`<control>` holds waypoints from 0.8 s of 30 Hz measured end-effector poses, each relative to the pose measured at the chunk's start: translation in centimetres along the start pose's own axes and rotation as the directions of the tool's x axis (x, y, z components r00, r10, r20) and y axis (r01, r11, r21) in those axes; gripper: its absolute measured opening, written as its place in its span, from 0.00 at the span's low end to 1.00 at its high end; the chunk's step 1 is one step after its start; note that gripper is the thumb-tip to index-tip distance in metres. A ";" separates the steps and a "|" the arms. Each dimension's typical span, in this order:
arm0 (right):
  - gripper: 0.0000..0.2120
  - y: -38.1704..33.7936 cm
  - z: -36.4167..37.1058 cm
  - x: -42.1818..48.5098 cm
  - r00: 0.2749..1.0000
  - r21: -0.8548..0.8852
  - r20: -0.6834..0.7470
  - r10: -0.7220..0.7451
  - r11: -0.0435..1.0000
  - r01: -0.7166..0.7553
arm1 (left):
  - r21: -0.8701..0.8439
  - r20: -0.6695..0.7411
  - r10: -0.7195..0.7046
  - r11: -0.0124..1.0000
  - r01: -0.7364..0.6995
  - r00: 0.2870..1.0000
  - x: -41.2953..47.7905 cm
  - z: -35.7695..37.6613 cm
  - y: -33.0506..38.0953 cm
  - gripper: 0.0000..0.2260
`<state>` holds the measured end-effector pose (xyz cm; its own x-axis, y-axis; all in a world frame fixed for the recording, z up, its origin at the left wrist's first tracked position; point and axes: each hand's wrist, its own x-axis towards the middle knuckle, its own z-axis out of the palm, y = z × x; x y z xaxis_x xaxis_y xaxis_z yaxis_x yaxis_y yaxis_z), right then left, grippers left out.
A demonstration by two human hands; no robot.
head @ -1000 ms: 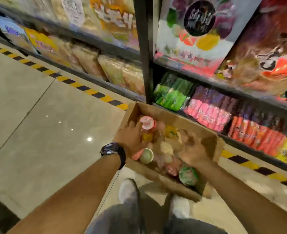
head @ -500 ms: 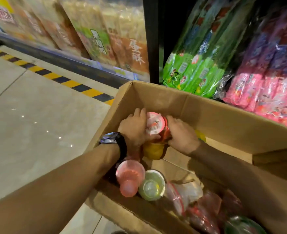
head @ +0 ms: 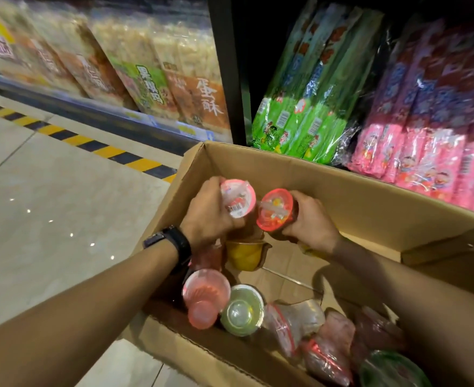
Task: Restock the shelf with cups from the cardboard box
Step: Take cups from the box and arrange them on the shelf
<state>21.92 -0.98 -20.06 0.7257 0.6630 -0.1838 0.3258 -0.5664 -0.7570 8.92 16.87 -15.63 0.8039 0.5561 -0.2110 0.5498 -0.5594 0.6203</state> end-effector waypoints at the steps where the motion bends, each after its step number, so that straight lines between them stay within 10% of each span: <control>1: 0.31 0.0 -0.2 -0.3 1.000 0.025 -0.019 -0.005 1.000 0.006 | -0.037 -0.025 0.010 0.999 -0.011 1.000 0.2 -0.1 0.1 0.41; 13: 0.30 -5.6 -6.8 -6.4 0.971 0.388 -0.179 0.156 0.919 -0.076 | -0.339 -0.013 0.025 0.940 -0.028 1.000 -5.8 -4.8 5.4 0.37; 24: 0.26 -29.4 -28.7 -21.7 0.918 0.730 -0.184 0.353 0.674 -0.113 | -0.643 -0.048 -0.017 0.766 -0.018 0.999 -19.8 -23.7 30.9 0.31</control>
<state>13.97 -12.76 24.19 0.8921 0.3187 -0.3203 -0.3045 -0.0997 -0.9473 4.62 3.10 25.65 0.7825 0.5946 -0.1851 0.2608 -0.0429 0.9645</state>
